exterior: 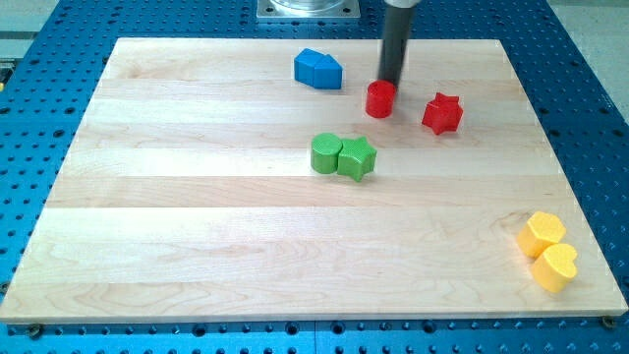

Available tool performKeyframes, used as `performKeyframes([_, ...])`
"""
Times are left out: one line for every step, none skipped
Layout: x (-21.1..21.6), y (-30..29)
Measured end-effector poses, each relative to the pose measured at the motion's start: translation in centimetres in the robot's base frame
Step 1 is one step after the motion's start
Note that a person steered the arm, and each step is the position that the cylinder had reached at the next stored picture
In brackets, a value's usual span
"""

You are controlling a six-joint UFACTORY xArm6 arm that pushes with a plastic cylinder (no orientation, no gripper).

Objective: Push the red star into the red circle

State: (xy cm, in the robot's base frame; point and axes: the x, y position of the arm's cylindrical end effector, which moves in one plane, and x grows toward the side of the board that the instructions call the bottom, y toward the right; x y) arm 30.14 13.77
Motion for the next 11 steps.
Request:
performKeyframes([0.9, 5.8])
performKeyframes([3.6, 8.3])
performKeyframes([8.7, 7.1])
performKeyframes([7.3, 5.0])
performKeyframes([5.1, -0.1])
performKeyframes([5.1, -2.4])
performKeyframes([5.9, -2.5])
performKeyframes([8.9, -3.6])
performKeyframes([7.3, -4.4])
performKeyframes([5.5, -5.5])
performKeyframes([6.7, -4.5])
